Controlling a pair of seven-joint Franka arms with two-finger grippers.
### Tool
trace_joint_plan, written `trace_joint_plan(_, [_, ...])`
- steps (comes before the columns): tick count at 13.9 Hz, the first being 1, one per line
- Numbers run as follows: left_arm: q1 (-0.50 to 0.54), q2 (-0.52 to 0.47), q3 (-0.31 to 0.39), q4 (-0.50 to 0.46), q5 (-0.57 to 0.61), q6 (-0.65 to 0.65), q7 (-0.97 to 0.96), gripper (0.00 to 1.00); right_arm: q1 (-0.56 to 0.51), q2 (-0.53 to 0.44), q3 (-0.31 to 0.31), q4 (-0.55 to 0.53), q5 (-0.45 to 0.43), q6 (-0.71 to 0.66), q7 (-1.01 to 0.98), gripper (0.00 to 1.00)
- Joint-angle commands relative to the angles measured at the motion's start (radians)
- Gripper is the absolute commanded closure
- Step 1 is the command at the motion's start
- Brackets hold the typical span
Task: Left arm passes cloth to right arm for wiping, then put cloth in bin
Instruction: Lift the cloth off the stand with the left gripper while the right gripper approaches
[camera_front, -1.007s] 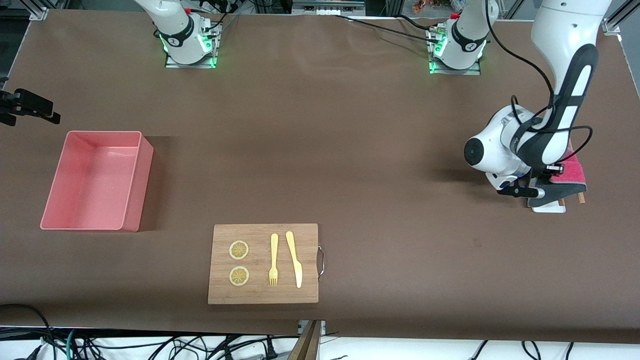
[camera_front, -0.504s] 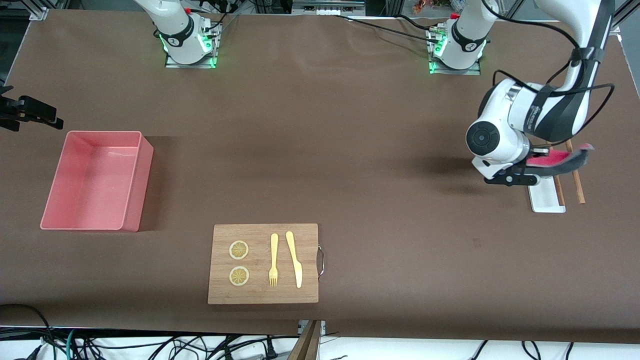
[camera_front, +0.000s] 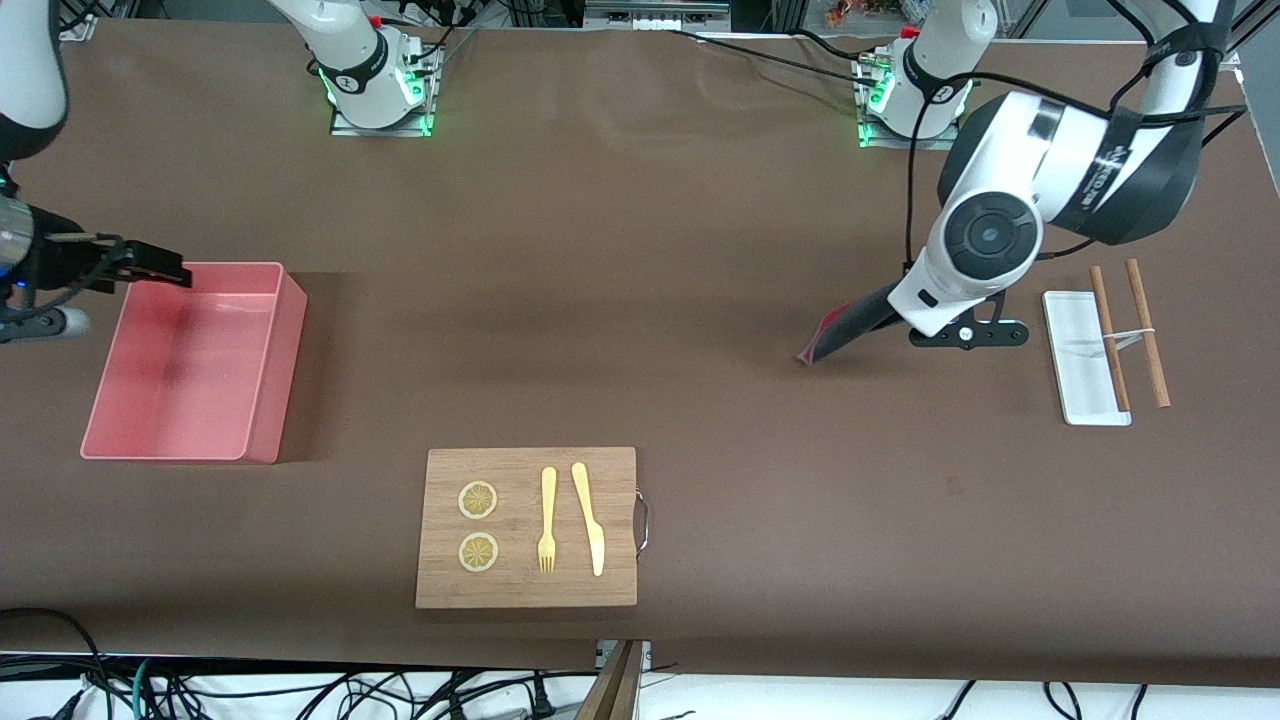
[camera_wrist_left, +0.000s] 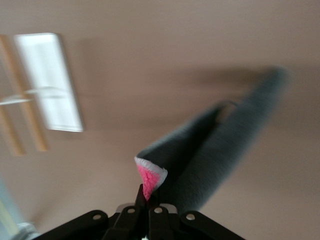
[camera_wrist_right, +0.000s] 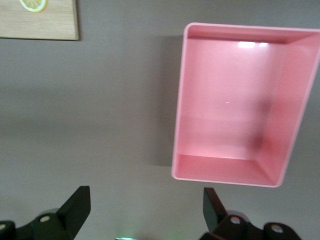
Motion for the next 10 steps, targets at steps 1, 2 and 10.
trace_joint_plan(1, [-0.068, 0.054, 0.001, 0.162, -0.165, -0.027, -0.119, 1.00, -0.003, 0.013, 0.016, -0.026, 0.123, 0.039, 0.173, 0.01])
trace_joint_plan(2, [-0.097, 0.076, 0.001, 0.188, -0.219, -0.027, -0.229, 1.00, -0.003, 0.024, 0.028, -0.033, 0.171, 0.060, 0.250, 0.01])
trace_joint_plan(10, [-0.275, 0.237, 0.001, 0.437, -0.483, 0.199, -0.856, 1.00, 0.000, 0.121, 0.218, -0.059, 0.253, 0.208, 0.698, 0.01])
